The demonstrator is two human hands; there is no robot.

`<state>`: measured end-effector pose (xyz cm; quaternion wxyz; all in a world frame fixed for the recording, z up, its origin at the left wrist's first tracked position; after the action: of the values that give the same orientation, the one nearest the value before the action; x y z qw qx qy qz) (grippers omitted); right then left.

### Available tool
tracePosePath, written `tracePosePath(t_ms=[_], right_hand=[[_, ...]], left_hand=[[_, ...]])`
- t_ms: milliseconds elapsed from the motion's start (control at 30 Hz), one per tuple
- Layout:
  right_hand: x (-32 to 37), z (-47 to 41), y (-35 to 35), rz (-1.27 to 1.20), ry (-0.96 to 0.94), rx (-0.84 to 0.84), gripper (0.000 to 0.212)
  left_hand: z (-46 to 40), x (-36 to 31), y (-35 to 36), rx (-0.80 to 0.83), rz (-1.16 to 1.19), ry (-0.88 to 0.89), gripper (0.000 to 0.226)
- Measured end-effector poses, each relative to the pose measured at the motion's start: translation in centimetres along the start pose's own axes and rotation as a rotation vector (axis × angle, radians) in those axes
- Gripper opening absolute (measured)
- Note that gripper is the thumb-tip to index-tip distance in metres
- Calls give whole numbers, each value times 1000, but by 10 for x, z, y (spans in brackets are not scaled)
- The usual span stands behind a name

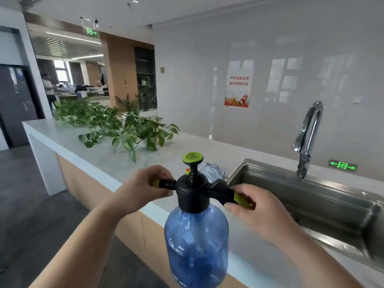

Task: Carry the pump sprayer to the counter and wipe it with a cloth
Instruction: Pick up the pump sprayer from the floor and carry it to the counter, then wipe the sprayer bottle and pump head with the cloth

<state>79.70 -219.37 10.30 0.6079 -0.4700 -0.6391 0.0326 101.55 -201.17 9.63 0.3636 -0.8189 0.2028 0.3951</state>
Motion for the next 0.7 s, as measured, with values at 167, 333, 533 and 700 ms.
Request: tracePosePath(t_ms=[167, 333, 533, 700], right_hand=[[-8, -118, 6, -18, -21, -33, 16], [-36, -217, 34, 16, 1, -78, 19], [-63, -299, 76, 43, 120, -171, 13], [-72, -342, 110, 77, 241, -209, 17]], left_hand=[[-102, 31, -28, -26, 2, 18, 27], [-197, 94, -42, 39, -16, 37, 22], [-291, 176, -60, 135, -41, 108, 28], [-342, 223, -67, 240, -43, 174, 26]])
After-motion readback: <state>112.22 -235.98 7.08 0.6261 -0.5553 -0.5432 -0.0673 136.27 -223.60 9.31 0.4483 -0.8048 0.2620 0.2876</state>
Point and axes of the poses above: each hand's wrist, its own z-axis away from the middle knuckle, its own y-axis out of the palm, x = y × z, the point moved 6 cm from there along -z, towards the middle knuckle, and after that the axes turned 8 degrees about y, right-handed, at the moved point
